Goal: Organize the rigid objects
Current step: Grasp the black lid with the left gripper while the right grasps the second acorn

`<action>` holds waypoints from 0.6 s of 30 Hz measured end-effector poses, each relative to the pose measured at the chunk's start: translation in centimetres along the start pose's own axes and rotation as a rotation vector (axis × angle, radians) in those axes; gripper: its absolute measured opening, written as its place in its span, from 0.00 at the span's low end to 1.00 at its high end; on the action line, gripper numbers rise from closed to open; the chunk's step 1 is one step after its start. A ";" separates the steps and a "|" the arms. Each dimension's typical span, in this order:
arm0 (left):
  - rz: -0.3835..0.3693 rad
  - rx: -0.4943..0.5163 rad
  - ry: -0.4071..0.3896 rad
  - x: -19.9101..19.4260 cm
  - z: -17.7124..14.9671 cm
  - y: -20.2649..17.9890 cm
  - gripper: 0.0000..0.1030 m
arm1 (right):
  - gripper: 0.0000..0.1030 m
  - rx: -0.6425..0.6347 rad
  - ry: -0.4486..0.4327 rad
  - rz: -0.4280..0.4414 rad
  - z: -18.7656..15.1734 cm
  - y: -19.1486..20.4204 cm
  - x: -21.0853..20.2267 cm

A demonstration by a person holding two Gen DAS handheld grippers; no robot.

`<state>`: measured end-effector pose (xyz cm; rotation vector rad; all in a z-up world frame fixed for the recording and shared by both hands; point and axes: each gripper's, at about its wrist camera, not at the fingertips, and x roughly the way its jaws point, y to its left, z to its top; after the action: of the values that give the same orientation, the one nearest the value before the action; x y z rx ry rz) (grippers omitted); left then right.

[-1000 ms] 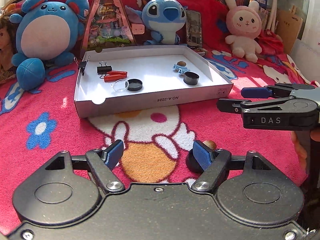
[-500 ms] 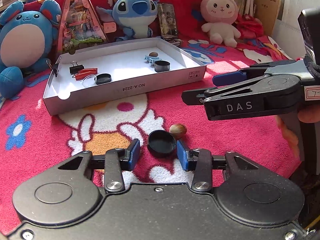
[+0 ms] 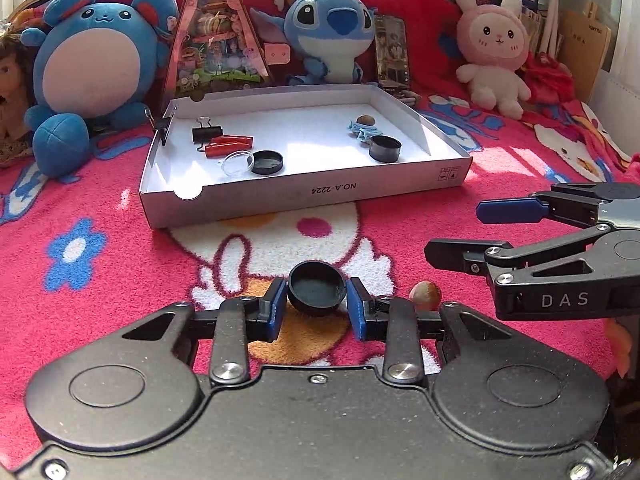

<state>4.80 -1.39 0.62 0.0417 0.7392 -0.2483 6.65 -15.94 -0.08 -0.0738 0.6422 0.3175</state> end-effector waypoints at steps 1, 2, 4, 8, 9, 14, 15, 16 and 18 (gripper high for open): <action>0.006 -0.004 -0.001 0.0 0.1 0.2 0.30 | 0.78 -0.004 0.003 0.025 -0.1 0.2 0.0; 0.014 -0.007 -0.003 0.0 0.1 0.4 0.30 | 0.78 -0.009 0.007 0.043 -0.2 0.4 0.0; 0.024 -0.010 -0.005 0.1 0.2 0.6 0.30 | 0.78 -0.032 0.022 0.077 -0.4 1.1 0.1; 0.033 -0.019 -0.006 0.1 0.3 0.8 0.30 | 0.71 -0.065 0.056 0.091 -0.8 2.2 0.7; 0.035 -0.021 -0.007 0.1 0.3 0.9 0.30 | 0.66 -0.066 0.066 0.095 -0.8 2.4 0.8; 0.048 -0.022 -0.008 0.2 0.4 0.9 0.30 | 0.37 -0.096 0.091 0.082 -1.2 3.1 0.7; 0.051 -0.022 -0.009 0.2 0.4 0.9 0.30 | 0.27 -0.098 0.093 0.075 -1.2 3.2 0.6; 0.052 -0.025 -0.009 0.2 0.5 0.9 0.30 | 0.25 -0.093 0.087 0.060 -1.2 3.2 0.5; 0.054 -0.033 -0.010 0.3 0.7 1.0 0.30 | 0.25 -0.073 0.056 0.019 -1.2 3.0 0.3</action>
<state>5.69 -0.53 0.86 0.0294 0.7313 -0.1852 5.25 -13.17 -1.15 -0.1472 0.6870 0.3581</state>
